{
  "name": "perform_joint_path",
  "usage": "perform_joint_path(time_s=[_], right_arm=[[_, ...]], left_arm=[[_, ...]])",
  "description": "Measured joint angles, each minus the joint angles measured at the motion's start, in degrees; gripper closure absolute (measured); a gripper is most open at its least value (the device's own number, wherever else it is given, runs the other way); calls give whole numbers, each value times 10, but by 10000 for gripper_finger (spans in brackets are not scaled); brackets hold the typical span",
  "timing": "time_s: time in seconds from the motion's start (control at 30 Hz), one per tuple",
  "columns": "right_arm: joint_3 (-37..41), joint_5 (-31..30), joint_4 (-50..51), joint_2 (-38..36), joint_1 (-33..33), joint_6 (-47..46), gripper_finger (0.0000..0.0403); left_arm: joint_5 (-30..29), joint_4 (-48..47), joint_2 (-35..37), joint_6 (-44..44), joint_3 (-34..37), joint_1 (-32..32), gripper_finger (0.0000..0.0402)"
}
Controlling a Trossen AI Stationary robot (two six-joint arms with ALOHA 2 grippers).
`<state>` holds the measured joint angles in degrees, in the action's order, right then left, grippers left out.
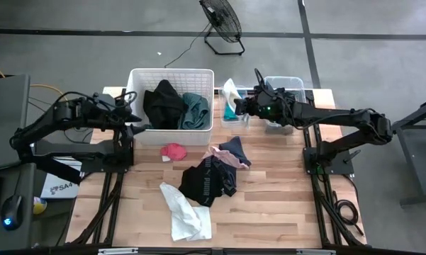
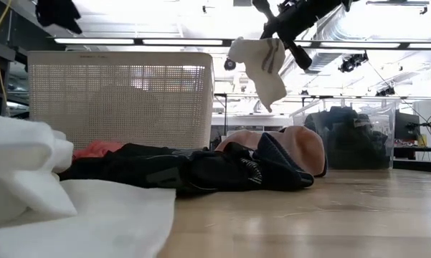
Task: Pick & Place Cloths
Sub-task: Put the white sock into the left transparent bin
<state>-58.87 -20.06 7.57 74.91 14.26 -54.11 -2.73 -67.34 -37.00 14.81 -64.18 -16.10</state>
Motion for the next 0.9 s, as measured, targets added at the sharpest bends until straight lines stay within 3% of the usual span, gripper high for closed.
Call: perform_joint_path(time_s=[0.33,0.7,0.9], right_arm=[[0,5,-18,0,52,36,398],[0,5,-16,6,98,123,398],[0,30,-37,49,111,169,398]], left_arm=[[53,57,60,0,110,0,186],[107,134,140,-15,117,0,186],[141,200,164,-8,117,0,186]])
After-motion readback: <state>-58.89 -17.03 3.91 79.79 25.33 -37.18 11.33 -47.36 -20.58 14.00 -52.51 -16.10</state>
